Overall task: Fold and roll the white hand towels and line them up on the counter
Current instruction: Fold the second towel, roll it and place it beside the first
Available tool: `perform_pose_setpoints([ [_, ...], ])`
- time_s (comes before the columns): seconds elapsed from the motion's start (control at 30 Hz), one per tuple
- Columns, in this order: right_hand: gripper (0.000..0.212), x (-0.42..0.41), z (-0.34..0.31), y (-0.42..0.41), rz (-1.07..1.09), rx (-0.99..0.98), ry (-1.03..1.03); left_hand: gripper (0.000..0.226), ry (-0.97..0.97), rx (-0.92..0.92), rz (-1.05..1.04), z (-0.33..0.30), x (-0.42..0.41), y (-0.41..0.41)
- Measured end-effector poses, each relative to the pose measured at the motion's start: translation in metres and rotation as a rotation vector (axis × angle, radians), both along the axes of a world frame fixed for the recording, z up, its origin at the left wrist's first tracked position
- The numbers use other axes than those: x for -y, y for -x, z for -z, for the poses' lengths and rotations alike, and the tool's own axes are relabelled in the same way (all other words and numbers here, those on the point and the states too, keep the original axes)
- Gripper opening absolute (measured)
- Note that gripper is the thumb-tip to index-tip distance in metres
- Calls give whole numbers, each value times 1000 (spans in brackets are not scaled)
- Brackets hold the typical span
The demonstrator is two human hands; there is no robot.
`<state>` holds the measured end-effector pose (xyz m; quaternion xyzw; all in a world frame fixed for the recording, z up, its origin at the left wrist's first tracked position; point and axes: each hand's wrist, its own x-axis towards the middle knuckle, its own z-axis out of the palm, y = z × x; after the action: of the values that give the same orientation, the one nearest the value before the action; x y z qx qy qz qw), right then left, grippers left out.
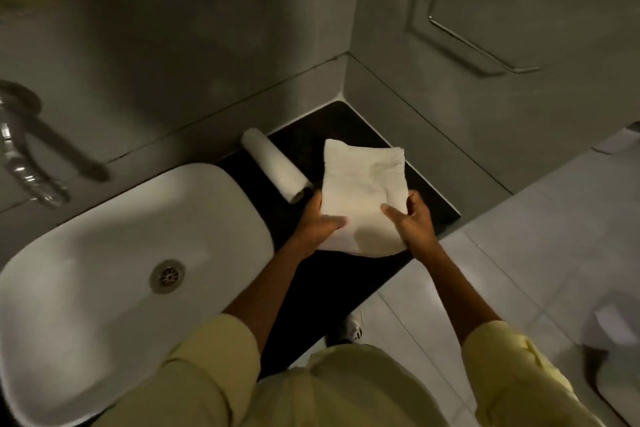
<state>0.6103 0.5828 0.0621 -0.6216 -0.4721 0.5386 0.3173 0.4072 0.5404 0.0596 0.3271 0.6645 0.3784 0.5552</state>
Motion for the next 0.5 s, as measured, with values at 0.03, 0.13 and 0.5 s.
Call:
perform_pose_setpoints([
  [0.03, 42, -3, 24, -11, -17, 88, 72, 72, 67, -21, 5, 18, 1, -8],
  [0.13, 52, -5, 73, -38, -89, 330, 153, 64, 239, -252, 54, 61, 15, -28],
  [0.5, 63, -22, 118, -13, -916, 689, -588, 88, -140, -1213, 647, 111, -19, -69],
])
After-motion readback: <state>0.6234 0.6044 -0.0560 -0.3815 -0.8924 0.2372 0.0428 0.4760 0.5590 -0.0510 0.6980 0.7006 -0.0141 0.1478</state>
